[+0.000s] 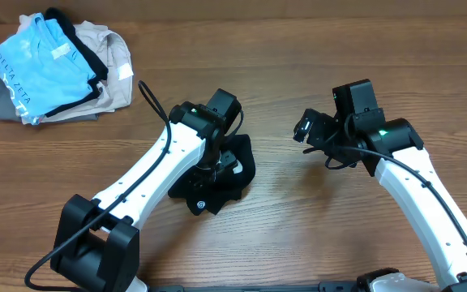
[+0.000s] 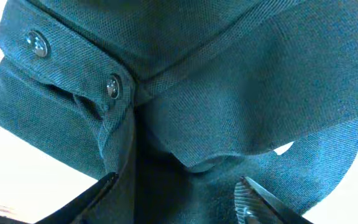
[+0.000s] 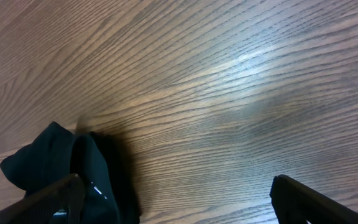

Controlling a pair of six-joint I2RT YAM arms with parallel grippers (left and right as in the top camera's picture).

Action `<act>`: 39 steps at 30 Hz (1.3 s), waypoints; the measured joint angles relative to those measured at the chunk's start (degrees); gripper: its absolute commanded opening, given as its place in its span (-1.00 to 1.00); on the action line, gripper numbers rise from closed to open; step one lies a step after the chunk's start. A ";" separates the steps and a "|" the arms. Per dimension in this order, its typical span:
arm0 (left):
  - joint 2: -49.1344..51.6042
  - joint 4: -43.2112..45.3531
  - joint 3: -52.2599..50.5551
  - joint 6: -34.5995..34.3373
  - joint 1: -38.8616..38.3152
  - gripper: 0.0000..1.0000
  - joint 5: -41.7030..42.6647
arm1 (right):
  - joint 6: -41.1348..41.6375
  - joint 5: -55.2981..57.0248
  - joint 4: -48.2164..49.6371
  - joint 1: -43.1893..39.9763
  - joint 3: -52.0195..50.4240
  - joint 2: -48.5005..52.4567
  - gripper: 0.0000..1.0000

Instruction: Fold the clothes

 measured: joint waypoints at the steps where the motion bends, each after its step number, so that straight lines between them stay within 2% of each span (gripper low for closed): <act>1: 0.00 0.15 -0.15 -0.15 0.00 -0.19 0.04 | 0.00 -0.02 0.02 0.00 0.00 0.00 1.00; 6: 0.02 3.43 -1.55 0.09 0.00 -0.66 0.07 | -0.02 -0.02 0.02 -0.02 0.00 0.00 1.00; 11: 0.13 5.95 -2.34 0.13 0.00 -0.92 0.04 | -0.02 -0.02 0.26 0.00 0.00 0.00 1.00; 20: 2.73 12.07 -2.40 0.20 -0.09 -0.92 0.00 | -0.02 0.00 0.24 0.00 0.00 0.00 1.00; 28: 8.50 13.70 -2.43 0.35 -3.06 -0.91 -0.22 | -0.02 0.00 0.26 0.00 0.00 0.00 1.00; 32: 8.81 12.68 -2.38 1.53 -3.65 -0.74 -0.22 | -0.04 0.00 0.24 0.00 0.00 0.00 1.00; 36: 8.61 7.15 -1.49 2.12 -3.52 -0.47 -1.16 | -0.04 -0.02 0.24 0.00 0.00 0.00 1.00; 38: 8.00 4.02 -0.31 2.75 -3.32 -0.23 -2.08 | -0.02 0.00 0.24 0.00 0.00 0.00 1.00; 39: 7.50 2.54 0.50 3.45 -3.23 0.04 -2.49 | -0.02 -0.02 0.28 0.00 0.00 0.00 1.00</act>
